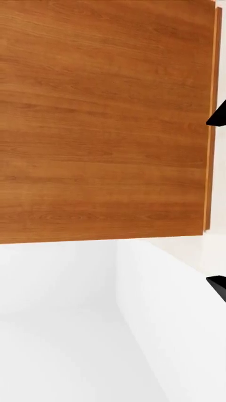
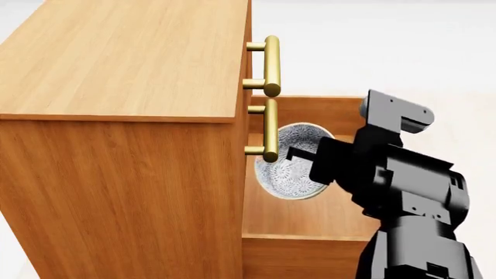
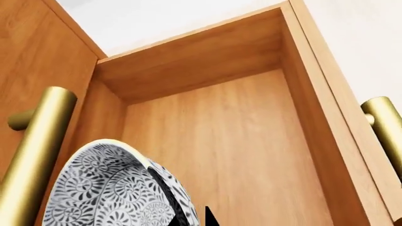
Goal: Put the bowl in the bottom drawer of the cabinet and close it.
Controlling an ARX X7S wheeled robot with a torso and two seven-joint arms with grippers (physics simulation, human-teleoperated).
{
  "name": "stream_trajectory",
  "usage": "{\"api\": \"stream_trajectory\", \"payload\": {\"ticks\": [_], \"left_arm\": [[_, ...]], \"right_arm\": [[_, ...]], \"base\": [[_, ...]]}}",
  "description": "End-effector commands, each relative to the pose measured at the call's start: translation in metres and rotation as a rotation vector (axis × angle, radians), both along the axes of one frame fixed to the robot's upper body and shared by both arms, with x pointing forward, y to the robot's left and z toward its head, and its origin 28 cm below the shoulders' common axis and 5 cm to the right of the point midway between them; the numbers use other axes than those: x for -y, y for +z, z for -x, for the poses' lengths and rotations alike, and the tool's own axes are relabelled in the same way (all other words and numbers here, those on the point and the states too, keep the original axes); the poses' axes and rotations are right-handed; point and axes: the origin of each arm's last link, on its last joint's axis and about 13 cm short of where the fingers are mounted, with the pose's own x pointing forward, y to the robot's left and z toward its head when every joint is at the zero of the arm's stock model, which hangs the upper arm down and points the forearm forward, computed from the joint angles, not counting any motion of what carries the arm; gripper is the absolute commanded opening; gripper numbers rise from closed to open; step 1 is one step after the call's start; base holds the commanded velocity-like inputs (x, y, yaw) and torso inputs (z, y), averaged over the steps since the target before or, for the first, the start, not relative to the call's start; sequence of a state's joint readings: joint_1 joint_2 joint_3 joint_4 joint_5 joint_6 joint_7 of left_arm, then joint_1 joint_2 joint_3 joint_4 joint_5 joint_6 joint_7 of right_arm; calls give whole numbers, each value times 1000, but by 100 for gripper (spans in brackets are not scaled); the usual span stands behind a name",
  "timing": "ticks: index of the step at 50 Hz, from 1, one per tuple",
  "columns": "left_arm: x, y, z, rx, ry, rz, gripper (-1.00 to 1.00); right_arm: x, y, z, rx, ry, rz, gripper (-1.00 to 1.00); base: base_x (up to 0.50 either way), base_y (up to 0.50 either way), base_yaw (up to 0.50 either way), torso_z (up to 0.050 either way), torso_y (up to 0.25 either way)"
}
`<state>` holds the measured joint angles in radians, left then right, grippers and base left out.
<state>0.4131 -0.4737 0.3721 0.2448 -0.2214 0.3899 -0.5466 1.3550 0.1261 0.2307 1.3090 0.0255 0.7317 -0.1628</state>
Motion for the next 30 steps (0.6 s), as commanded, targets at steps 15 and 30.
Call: {"api": "stream_trajectory", "payload": {"ticks": [15,30], "left_arm": [[-1,-1,-1,0,-1,1,100],[-1,-2,-1,1,-1,4,100]], "right_arm": [[-2,-3,4,-49,-1,-153,-100],[-2,-10,6,-56,-4,-139,-100]], "base": [[0,0,0,0,0],[0,0,0,0,1]]}}
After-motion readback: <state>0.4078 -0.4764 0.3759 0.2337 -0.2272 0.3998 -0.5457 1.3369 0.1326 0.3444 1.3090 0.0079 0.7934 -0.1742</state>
